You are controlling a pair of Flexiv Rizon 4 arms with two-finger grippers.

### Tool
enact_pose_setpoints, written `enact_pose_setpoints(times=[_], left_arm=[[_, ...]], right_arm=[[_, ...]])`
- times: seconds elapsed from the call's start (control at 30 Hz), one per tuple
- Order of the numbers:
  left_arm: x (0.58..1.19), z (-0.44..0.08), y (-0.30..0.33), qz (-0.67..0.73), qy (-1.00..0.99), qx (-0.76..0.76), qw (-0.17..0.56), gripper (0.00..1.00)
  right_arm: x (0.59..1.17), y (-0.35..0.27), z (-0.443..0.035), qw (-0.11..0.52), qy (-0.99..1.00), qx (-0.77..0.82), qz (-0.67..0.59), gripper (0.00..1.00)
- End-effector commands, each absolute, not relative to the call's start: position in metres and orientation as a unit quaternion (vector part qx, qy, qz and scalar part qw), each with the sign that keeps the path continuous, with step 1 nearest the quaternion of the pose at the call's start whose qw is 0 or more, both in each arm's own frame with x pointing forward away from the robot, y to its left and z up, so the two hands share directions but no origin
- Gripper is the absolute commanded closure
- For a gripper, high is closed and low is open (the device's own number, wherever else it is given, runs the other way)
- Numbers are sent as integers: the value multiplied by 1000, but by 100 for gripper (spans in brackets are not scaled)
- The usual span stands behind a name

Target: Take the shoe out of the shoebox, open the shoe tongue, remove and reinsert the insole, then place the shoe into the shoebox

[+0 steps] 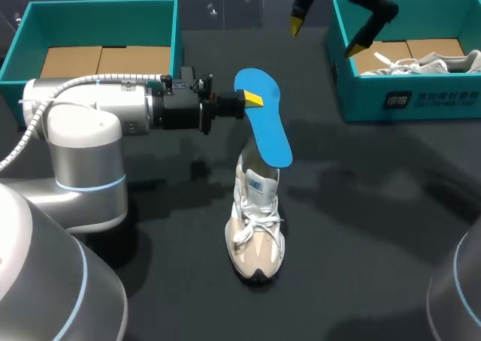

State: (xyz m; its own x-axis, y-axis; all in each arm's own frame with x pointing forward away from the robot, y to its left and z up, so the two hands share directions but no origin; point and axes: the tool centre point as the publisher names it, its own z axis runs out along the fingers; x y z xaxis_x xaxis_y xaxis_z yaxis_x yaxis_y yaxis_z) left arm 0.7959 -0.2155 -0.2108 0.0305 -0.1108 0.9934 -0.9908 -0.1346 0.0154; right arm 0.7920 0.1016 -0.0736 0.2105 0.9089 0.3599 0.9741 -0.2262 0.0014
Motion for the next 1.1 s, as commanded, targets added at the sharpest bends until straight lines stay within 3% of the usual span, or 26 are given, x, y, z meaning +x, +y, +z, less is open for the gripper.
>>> enact_pose_setpoints(times=[0.03, 0.53, 1.1], left_arm=[[795, -211, -216, 498, -487, 566, 441, 100], [795, -211, -216, 498, -487, 566, 441, 100], [795, -211, -216, 498, -487, 566, 441, 100]], right_arm=[[790, 92, -84, 252, -570, -717, -311, 0], [789, 83, -113, 351, -528, -680, -368, 0], [787, 88, -146, 419, -495, -640, -412, 0]])
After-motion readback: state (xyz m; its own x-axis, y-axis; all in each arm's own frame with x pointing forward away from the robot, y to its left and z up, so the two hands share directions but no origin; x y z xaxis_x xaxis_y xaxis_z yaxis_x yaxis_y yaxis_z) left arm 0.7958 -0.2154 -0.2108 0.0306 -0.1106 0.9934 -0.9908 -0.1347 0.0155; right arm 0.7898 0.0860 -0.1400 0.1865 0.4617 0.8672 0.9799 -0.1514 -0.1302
